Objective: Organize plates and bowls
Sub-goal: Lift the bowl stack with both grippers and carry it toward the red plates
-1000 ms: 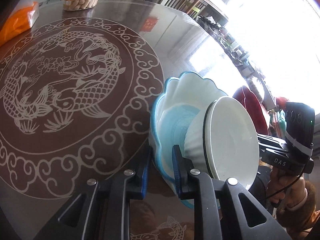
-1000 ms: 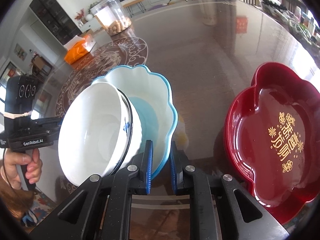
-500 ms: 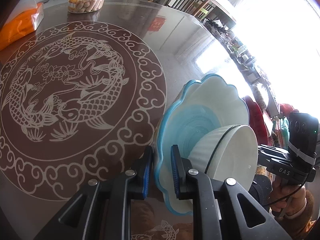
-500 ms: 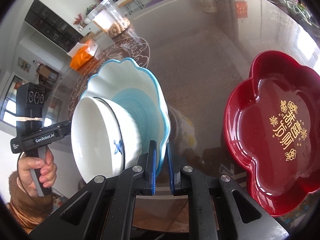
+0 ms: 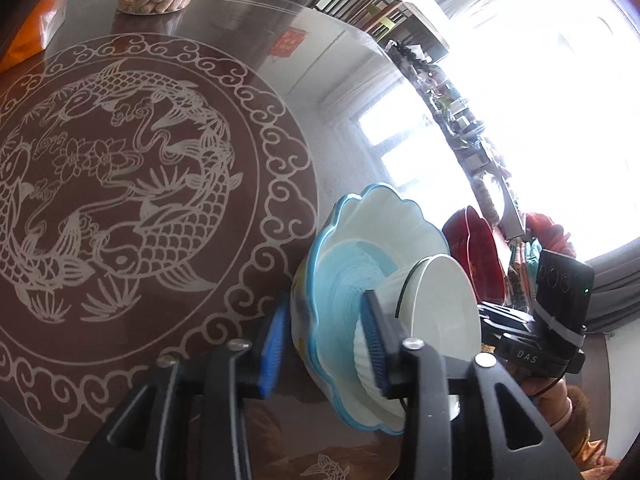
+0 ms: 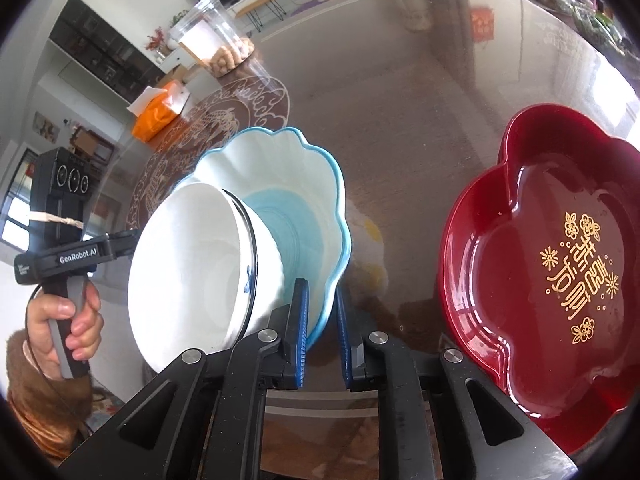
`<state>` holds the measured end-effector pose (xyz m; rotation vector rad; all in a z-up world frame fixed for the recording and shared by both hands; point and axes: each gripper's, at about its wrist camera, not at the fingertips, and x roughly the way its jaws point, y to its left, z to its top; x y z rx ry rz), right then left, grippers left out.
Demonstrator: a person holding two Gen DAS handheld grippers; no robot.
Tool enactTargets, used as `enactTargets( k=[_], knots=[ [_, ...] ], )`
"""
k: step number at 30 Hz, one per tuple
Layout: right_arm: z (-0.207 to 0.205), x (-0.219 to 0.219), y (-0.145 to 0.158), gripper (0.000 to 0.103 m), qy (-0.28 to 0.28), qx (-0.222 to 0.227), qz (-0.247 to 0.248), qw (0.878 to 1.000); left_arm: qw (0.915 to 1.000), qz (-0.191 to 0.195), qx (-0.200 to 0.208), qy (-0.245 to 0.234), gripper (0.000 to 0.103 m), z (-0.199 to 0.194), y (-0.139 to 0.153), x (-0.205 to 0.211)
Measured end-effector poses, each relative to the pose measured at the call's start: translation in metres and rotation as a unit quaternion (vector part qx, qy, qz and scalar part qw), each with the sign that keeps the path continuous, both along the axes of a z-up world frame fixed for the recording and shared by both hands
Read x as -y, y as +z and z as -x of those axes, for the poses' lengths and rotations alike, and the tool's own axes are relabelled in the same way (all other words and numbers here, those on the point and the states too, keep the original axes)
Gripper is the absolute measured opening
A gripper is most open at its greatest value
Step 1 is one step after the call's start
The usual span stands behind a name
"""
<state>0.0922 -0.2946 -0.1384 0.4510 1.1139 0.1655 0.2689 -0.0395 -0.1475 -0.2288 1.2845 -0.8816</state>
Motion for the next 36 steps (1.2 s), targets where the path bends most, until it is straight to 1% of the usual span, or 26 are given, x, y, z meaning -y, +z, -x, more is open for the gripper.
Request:
enactTargets(
  k=[1, 2, 3, 5, 7, 9, 11, 12, 14, 16, 18, 19, 20, 21, 22, 23, 25, 27, 28, 30, 32, 34, 36],
  knots=[
    [0.003, 0.001, 0.0, 0.022, -0.005, 0.004, -0.007, 1.0, 0.9999, 0.001, 0.013, 0.0, 0.072, -0.004, 0.005, -0.001],
    [0.007, 0.001, -0.001, 0.028, -0.011, 0.005, -0.009, 1.0, 0.9996, 0.001, 0.027, -0.002, 0.076, -0.008, 0.011, 0.0],
    [0.011, 0.0, -0.002, 0.034, -0.02, 0.004, -0.003, 1.0, 0.9992, 0.003, 0.039, -0.008, 0.078, -0.011, 0.017, 0.003],
    [0.021, 0.0, -0.003, 0.036, -0.038, 0.016, -0.008, 0.999, 0.9981, 0.001, 0.056, -0.025, 0.078, -0.018, 0.023, 0.014],
    [0.027, -0.001, -0.003, 0.038, -0.057, 0.021, -0.014, 0.998, 0.9968, -0.011, 0.06, -0.051, 0.078, -0.025, 0.021, 0.028],
    [0.031, -0.003, -0.002, 0.038, -0.073, 0.024, -0.009, 0.997, 0.9965, -0.005, 0.039, -0.075, 0.078, -0.032, 0.014, 0.042],
    [0.035, -0.01, 0.001, 0.038, -0.078, 0.035, 0.012, 0.996, 0.9959, 0.006, -0.001, -0.09, 0.078, -0.039, 0.006, 0.052],
    [0.038, -0.014, 0.003, 0.038, -0.078, 0.041, 0.023, 0.996, 0.9953, 0.011, -0.012, -0.095, 0.078, -0.041, 0.003, 0.056],
    [0.043, -0.02, 0.006, 0.038, -0.078, 0.048, 0.039, 0.995, 0.9941, 0.015, -0.021, -0.106, 0.078, -0.045, 0.002, 0.062],
    [0.047, -0.024, 0.007, 0.043, -0.083, 0.049, 0.053, 0.994, 0.9943, 0.006, -0.024, -0.104, 0.077, -0.047, -0.001, 0.063],
    [0.052, -0.024, 0.006, 0.049, -0.09, 0.055, 0.056, 0.993, 0.994, 0.002, -0.023, -0.107, 0.076, -0.049, -0.003, 0.063],
    [0.053, -0.023, 0.004, 0.052, -0.092, 0.055, 0.05, 0.993, 0.9937, 0.001, -0.02, -0.11, 0.065, -0.049, -0.003, 0.062],
    [0.056, -0.02, 0.002, 0.057, -0.099, 0.052, 0.038, 0.993, 0.993, -0.002, -0.018, -0.116, 0.056, -0.048, -0.004, 0.062],
    [0.058, -0.018, 0.001, 0.058, -0.105, 0.049, 0.022, 0.993, 0.9923, -0.007, -0.014, -0.123, 0.037, -0.047, -0.004, 0.063],
    [0.06, -0.018, 0.001, 0.057, -0.105, 0.046, 0.008, 0.993, 0.9919, -0.022, -0.003, -0.125, 0.029, -0.047, -0.006, 0.063],
    [0.062, -0.019, 0.002, 0.056, -0.108, 0.048, 0.002, 0.993, 0.991, -0.032, 0.004, -0.13, 0.025, -0.044, -0.007, 0.064],
    [0.065, -0.022, 0.003, 0.049, -0.104, 0.054, -0.005, 0.993, 0.9902, -0.045, 0.015, -0.131, 0.012, -0.042, -0.01, 0.061],
    [0.06, -0.024, 0.001, 0.024, -0.104, 0.05, -0.037, 0.993, 0.9895, -0.048, 0.023, -0.135, 0.01, -0.041, -0.011, 0.057],
    [0.056, -0.024, 0.001, 0.019, -0.105, 0.042, -0.044, 0.993, 0.9882, -0.056, 0.037, -0.138, 0.009, -0.037, -0.01, 0.057],
    [0.051, -0.021, 0.001, 0.016, -0.116, 0.026, -0.049, 0.992, 0.9828, -0.085, 0.073, -0.147, 0.007, -0.025, -0.006, 0.051],
    [0.046, -0.017, 0.001, 0.015, -0.116, 0.023, -0.041, 0.992, 0.9796, -0.102, 0.089, -0.149, 0.005, -0.014, -0.004, 0.048],
    [0.04, -0.012, 0.002, 0.014, -0.116, 0.019, -0.028, 0.993, 0.9791, -0.109, 0.097, -0.141, 0.005, -0.006, -0.004, 0.043],
    [0.029, -0.01, 0.0, 0.015, -0.1, 0.007, -0.021, 0.995, 0.9799, -0.112, 0.1, -0.132, 0.005, -0.003, -0.003, 0.039]
  ],
)
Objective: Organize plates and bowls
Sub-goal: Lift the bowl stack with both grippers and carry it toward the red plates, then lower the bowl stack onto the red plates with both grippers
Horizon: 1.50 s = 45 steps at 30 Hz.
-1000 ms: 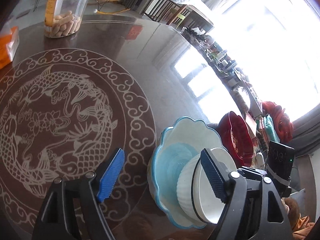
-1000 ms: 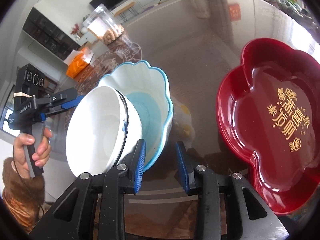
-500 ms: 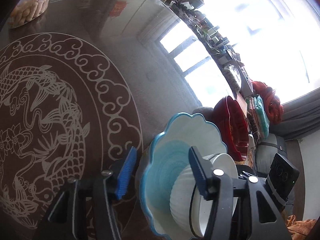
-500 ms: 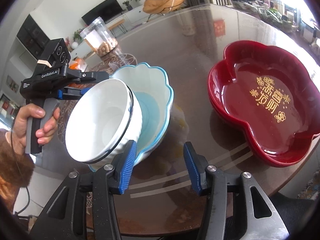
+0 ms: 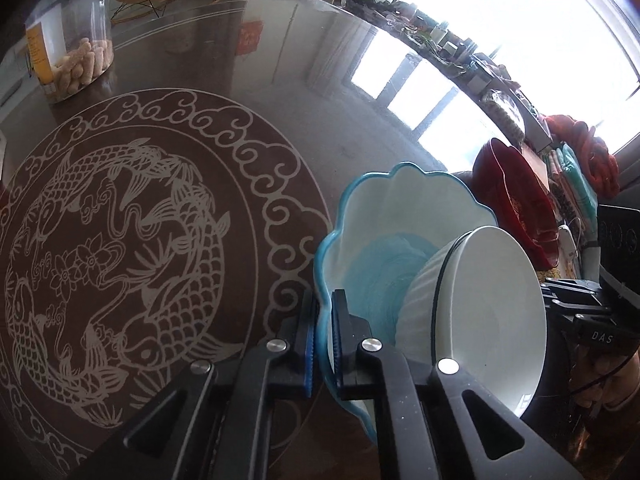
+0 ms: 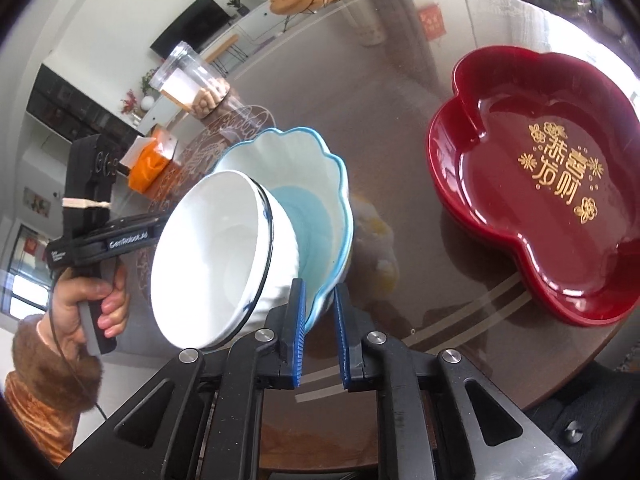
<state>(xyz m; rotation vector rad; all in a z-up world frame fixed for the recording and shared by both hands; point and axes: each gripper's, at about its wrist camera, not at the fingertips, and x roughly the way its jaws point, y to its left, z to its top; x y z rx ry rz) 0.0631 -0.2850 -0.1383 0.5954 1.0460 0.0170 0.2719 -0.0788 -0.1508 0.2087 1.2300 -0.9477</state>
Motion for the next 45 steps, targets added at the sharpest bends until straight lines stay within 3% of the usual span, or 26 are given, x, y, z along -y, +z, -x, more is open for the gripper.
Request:
enactTargets(
  k=[3, 7, 10, 13, 22, 27, 36, 40, 42, 43, 45],
  knots=[
    [-0.015, 0.002, -0.014, 0.022, 0.011, -0.01, -0.018, 1.0, 0.9999, 0.002, -0.002, 0.015, 0.005, 0.002, 0.0, -0.003],
    [-0.024, -0.003, -0.018, 0.019, 0.006, -0.024, -0.004, 1.0, 0.9985, 0.005, -0.011, 0.053, 0.004, 0.005, 0.0, -0.013],
    [-0.024, 0.007, -0.022, 0.017, -0.022, -0.036, -0.054, 0.998, 0.9965, 0.007, -0.038, 0.074, 0.004, 0.008, -0.001, -0.022],
    [-0.017, 0.02, -0.024, 0.017, -0.033, -0.044, -0.099, 0.994, 0.9949, 0.009, -0.061, 0.08, 0.004, 0.011, -0.002, -0.026],
    [-0.027, 0.032, -0.009, 0.017, -0.039, -0.055, -0.115, 0.991, 0.9941, 0.007, -0.061, 0.089, 0.005, 0.007, 0.011, -0.016],
    [-0.031, 0.037, -0.006, 0.015, -0.039, -0.057, -0.097, 0.993, 0.9944, 0.003, -0.057, 0.089, 0.005, 0.004, 0.014, -0.003],
    [-0.031, 0.031, -0.011, 0.016, -0.002, -0.052, -0.032, 0.998, 0.9991, -0.001, -0.001, 0.042, 0.008, 0.016, 0.006, 0.007],
    [-0.024, 0.02, -0.004, 0.027, 0.03, -0.029, 0.013, 0.999, 0.9996, 0.004, 0.022, 0.015, 0.015, 0.026, 0.011, 0.003],
    [-0.016, 0.018, 0.001, 0.046, 0.048, -0.023, 0.031, 0.998, 0.9995, 0.003, 0.03, -0.003, 0.024, 0.032, 0.013, -0.005],
    [-0.012, 0.016, 0.003, 0.049, 0.059, -0.023, 0.039, 0.997, 0.9993, 0.003, 0.035, -0.01, 0.031, 0.035, 0.014, -0.007],
    [-0.005, 0.007, 0.006, 0.061, 0.091, -0.021, 0.066, 0.993, 0.9987, 0.004, 0.047, -0.018, 0.034, 0.039, 0.016, -0.012]
  ],
)
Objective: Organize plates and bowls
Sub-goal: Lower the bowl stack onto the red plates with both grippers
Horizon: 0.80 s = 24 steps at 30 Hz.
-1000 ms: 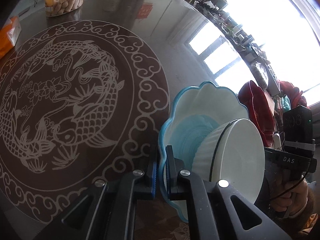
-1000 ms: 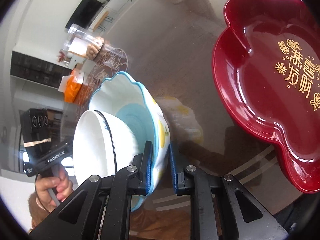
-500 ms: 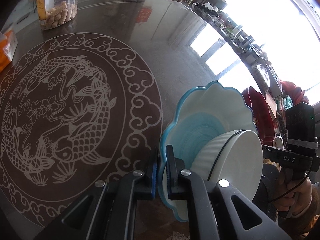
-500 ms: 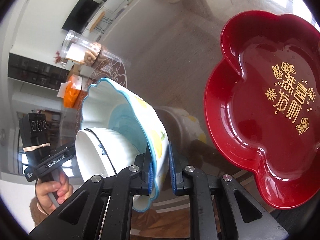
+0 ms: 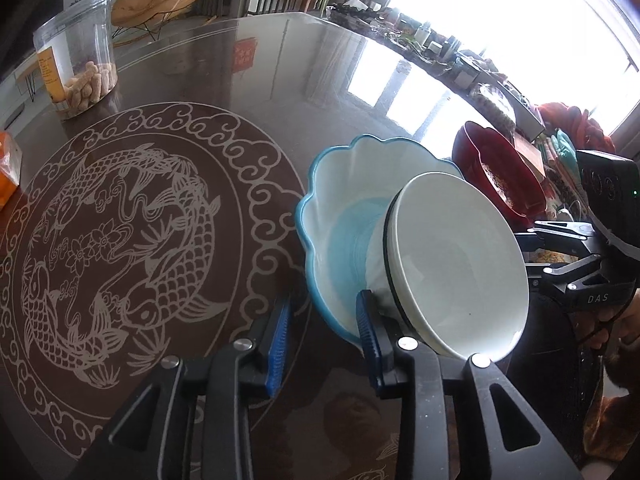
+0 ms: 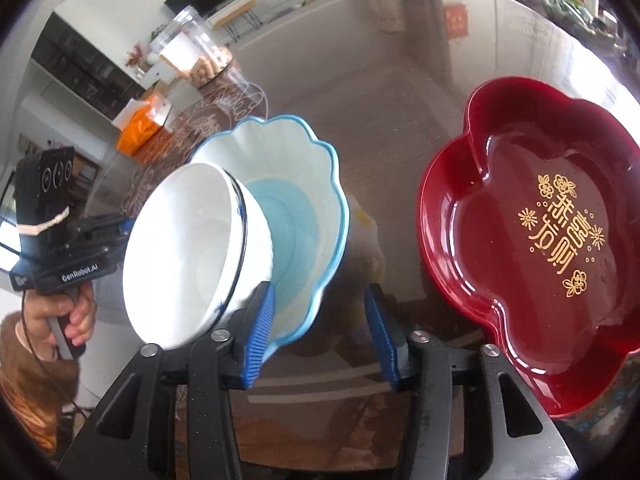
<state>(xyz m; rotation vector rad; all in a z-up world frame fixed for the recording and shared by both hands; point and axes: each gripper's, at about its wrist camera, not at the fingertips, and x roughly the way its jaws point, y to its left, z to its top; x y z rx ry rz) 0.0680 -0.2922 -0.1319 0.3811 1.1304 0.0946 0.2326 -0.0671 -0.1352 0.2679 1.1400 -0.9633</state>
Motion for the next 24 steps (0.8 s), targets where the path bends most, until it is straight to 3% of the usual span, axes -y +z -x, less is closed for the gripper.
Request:
enactTargets(
  k=[4, 7, 10, 12, 15, 17, 18, 20, 22, 24],
  knots=[
    [0.001, -0.007, 0.001, 0.061, 0.026, 0.008, 0.021, 0.999, 0.9997, -0.01, 0.02, -0.005, 0.034, 0.004, 0.003, 0.003],
    [-0.006, -0.007, -0.001, 0.061, 0.04, -0.007, 0.022, 0.999, 0.9997, -0.014, 0.011, 0.014, 0.031, -0.003, -0.002, 0.007],
    [-0.018, -0.007, -0.009, 0.06, 0.016, -0.023, 0.028, 0.999, 0.999, -0.014, 0.012, 0.04, 0.031, -0.01, -0.011, 0.015],
    [-0.023, -0.005, -0.009, 0.046, -0.01, -0.015, 0.022, 1.0, 0.9981, 0.0, -0.007, 0.061, 0.031, -0.018, -0.016, 0.018],
    [-0.022, 0.003, -0.01, 0.045, -0.039, -0.007, -0.005, 0.999, 0.9966, 0.027, -0.035, 0.069, 0.031, -0.02, -0.015, 0.009],
    [-0.012, 0.001, -0.006, 0.043, -0.033, 0.012, -0.014, 0.999, 0.9973, 0.019, -0.034, 0.063, 0.031, -0.009, -0.015, 0.004],
    [-0.008, -0.003, -0.005, 0.037, -0.026, 0.018, -0.017, 0.999, 0.9976, 0.017, -0.036, 0.057, 0.031, -0.002, -0.015, 0.003],
    [-0.005, -0.014, -0.004, 0.037, -0.023, 0.021, 0.007, 1.0, 0.9981, 0.01, -0.024, 0.056, 0.031, 0.011, -0.015, 0.006],
    [-0.005, -0.022, -0.004, 0.036, -0.033, 0.026, 0.034, 0.999, 0.9976, -0.003, 0.014, 0.069, 0.025, 0.02, -0.015, 0.009],
    [-0.003, -0.02, -0.006, 0.026, -0.057, 0.023, 0.031, 0.998, 0.9952, 0.013, 0.004, 0.097, 0.023, 0.019, -0.016, 0.004]
  ],
)
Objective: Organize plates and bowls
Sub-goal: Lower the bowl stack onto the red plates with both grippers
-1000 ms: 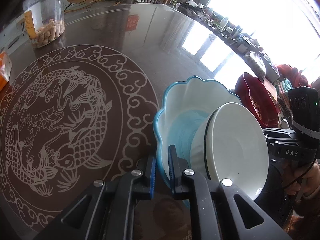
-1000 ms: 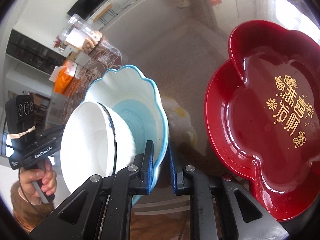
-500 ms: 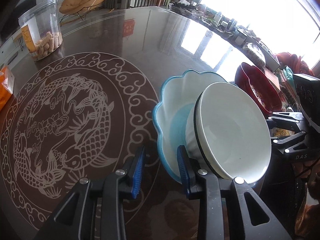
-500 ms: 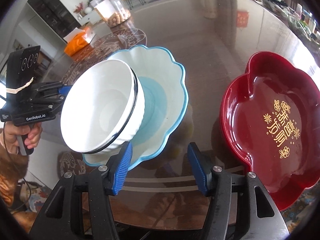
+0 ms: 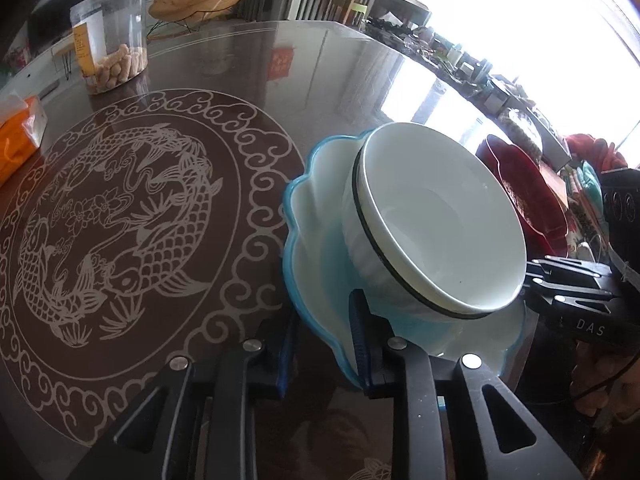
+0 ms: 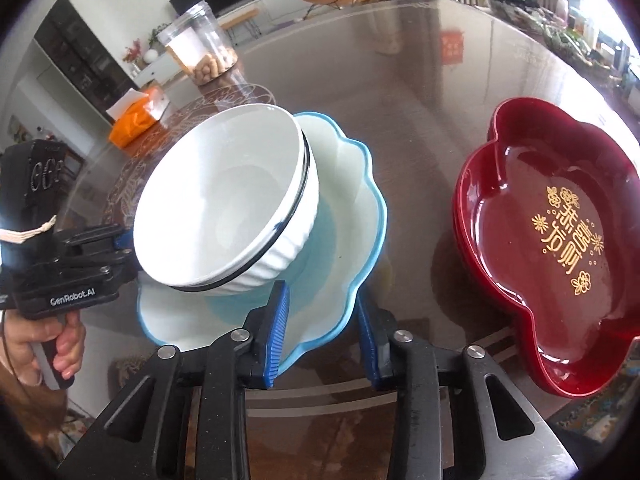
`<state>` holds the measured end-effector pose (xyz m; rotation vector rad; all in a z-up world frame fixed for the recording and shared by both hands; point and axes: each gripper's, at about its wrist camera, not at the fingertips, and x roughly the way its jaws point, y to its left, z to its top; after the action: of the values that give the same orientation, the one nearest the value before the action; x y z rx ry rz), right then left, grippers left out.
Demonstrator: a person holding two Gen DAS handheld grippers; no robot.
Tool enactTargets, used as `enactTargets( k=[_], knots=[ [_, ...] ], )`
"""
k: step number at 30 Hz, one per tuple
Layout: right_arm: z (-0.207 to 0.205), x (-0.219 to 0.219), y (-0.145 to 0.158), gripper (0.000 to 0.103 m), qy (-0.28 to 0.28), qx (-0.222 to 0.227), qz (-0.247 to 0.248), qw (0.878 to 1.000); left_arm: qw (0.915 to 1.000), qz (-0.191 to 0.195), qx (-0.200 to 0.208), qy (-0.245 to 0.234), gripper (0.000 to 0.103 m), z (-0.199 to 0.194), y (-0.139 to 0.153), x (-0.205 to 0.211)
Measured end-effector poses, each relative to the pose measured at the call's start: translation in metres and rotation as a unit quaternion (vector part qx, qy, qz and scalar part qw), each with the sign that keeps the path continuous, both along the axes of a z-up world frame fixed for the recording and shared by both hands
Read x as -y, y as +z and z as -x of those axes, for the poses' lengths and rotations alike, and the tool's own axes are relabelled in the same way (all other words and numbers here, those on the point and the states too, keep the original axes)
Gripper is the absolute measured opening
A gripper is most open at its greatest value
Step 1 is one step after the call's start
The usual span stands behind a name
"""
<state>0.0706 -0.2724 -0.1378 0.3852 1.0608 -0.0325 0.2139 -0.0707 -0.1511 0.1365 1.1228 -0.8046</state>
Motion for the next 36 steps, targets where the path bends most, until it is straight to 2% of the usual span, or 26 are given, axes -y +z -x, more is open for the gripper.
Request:
enactTargets(
  k=[4, 9, 18, 23, 30, 36],
  knots=[
    [0.001, 0.005, 0.002, 0.025, -0.005, -0.004, -0.021, 1.0, 0.9994, 0.011, -0.004, 0.033, 0.019, 0.001, -0.002, -0.006],
    [0.008, 0.01, 0.004, 0.024, -0.006, -0.007, -0.048, 0.999, 0.9988, 0.012, -0.016, 0.044, 0.019, -0.001, 0.004, -0.009],
    [0.011, 0.006, 0.026, 0.024, 0.004, 0.023, -0.036, 0.999, 0.9984, 0.027, 0.007, 0.049, 0.019, 0.003, 0.03, -0.015],
    [0.02, 0.012, 0.047, 0.024, 0.002, 0.04, -0.029, 0.999, 0.9981, 0.039, 0.014, 0.046, 0.019, 0.006, 0.056, -0.005],
    [0.043, 0.044, 0.081, 0.024, -0.023, 0.066, -0.015, 0.997, 0.9975, 0.062, 0.032, 0.011, 0.019, 0.013, 0.093, 0.046],
    [0.066, 0.088, 0.103, 0.024, -0.068, 0.075, 0.02, 0.995, 0.9957, 0.085, 0.025, -0.027, 0.019, 0.023, 0.099, 0.116]
  ],
)
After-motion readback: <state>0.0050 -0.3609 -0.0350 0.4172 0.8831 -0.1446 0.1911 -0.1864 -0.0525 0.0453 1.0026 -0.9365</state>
